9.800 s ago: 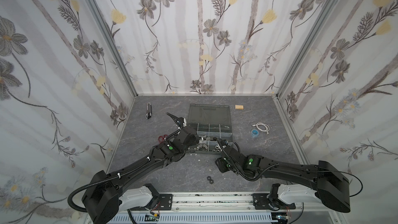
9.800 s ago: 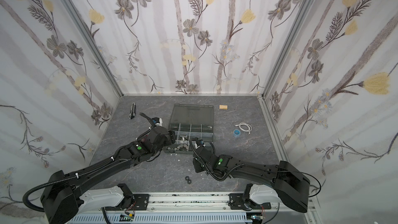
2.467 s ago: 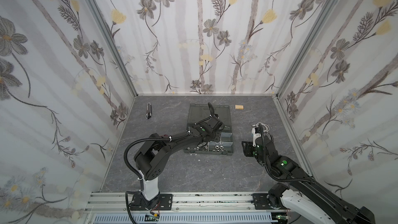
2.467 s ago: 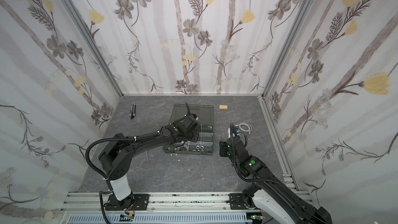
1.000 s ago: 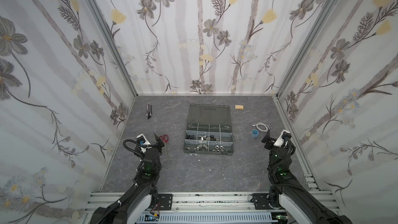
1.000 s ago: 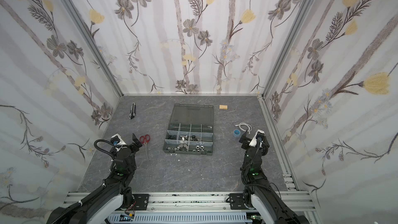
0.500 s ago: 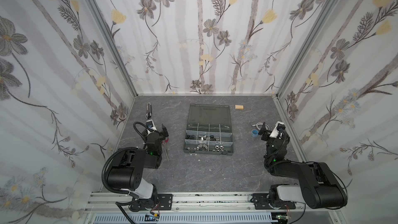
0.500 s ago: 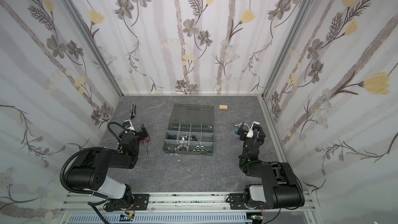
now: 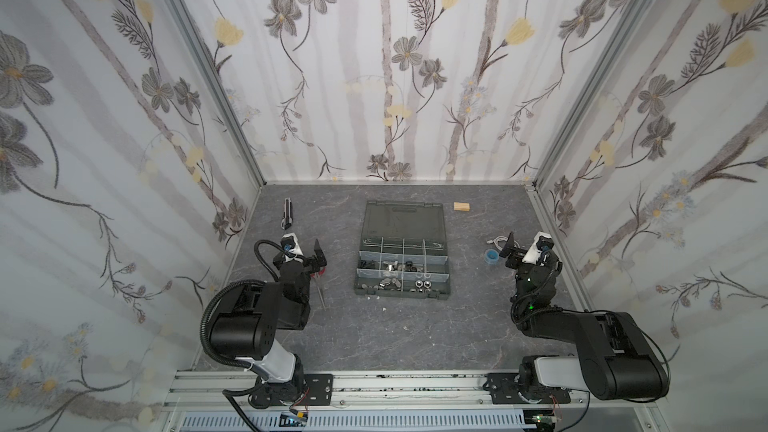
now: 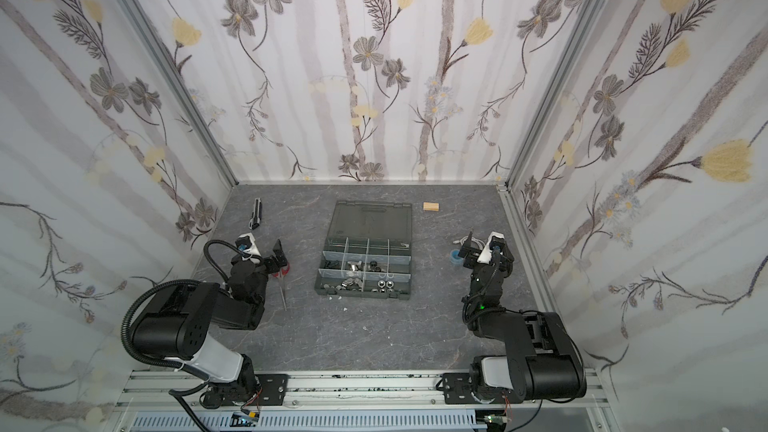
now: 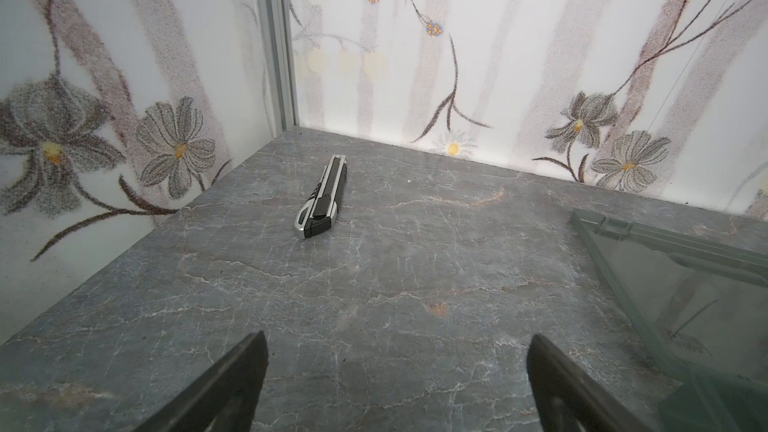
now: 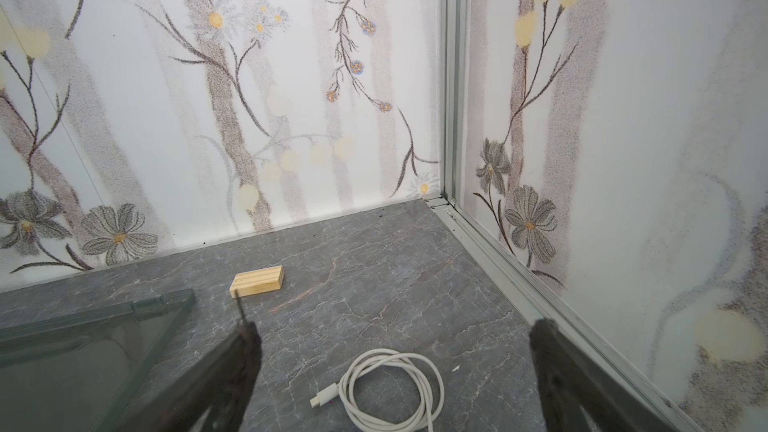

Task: Sort the screws and nuts into containers

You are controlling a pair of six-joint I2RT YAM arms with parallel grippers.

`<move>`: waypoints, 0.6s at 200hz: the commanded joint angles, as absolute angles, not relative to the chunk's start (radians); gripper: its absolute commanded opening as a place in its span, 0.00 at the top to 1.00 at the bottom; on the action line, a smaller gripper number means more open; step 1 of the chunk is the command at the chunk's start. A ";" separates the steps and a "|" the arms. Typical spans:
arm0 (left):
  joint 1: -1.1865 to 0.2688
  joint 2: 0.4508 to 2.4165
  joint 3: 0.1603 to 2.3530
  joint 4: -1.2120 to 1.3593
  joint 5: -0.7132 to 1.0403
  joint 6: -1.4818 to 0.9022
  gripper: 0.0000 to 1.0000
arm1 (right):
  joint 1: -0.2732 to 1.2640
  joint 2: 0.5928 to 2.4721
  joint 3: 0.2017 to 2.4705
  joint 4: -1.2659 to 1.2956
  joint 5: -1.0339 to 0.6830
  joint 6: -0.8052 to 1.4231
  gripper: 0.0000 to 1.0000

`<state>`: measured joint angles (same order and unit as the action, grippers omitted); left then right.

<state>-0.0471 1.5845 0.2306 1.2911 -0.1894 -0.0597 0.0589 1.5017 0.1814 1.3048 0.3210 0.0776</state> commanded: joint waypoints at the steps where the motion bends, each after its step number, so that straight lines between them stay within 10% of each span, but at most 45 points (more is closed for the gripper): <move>1: -0.048 1.584 0.235 1.348 -0.184 -0.066 0.00 | 0.061 1.504 0.181 1.339 0.317 0.071 0.00; 120: -0.048 1.585 0.233 1.347 -0.184 -0.066 0.00 | 0.055 1.511 0.199 1.311 0.306 0.076 0.00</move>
